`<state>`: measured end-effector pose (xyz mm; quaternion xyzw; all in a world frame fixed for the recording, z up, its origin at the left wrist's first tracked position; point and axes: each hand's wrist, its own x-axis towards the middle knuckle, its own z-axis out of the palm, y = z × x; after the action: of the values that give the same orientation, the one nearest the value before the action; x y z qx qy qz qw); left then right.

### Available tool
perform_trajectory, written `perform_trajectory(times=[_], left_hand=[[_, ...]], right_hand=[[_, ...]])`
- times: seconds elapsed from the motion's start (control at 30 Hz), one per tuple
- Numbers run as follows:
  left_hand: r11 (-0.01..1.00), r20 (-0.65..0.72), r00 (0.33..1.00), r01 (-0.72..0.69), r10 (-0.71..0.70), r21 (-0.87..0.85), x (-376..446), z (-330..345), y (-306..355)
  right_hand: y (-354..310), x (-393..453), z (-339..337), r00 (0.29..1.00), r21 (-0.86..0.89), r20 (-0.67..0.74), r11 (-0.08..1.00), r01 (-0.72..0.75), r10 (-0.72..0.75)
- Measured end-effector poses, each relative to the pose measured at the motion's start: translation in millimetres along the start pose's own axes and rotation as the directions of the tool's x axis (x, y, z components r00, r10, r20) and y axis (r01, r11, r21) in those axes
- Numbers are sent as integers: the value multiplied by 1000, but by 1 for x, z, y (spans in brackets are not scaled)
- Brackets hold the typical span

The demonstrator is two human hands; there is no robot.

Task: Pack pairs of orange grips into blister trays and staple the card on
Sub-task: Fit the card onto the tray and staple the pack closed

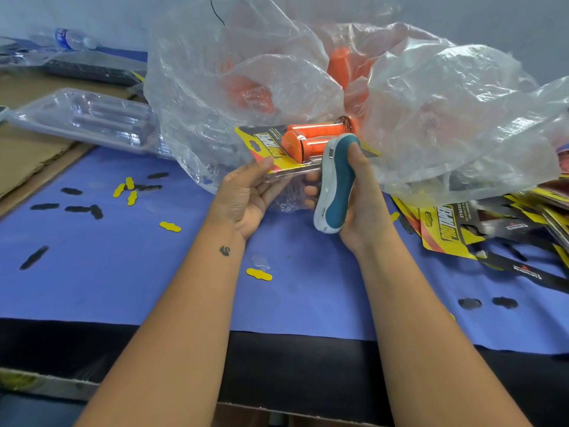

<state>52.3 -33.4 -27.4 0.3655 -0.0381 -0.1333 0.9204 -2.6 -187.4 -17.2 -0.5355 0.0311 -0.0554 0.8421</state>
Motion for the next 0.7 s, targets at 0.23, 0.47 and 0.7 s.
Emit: perform_trajectory(times=[0.23, 0.47, 0.7], left_hand=[[995, -140, 989, 62, -51, 80, 1, 0, 1], [998, -187, 982, -20, 29, 51, 0, 0, 5], [1000, -134, 991, -11, 15, 28, 0, -1, 5]], right_hand=[[-1, -7, 7, 948, -157, 238, 971, -178, 212], [-1, -10, 4, 862, -177, 324, 920, -350, 390], [-4, -13, 3, 812, -170, 388, 900, -402, 436]])
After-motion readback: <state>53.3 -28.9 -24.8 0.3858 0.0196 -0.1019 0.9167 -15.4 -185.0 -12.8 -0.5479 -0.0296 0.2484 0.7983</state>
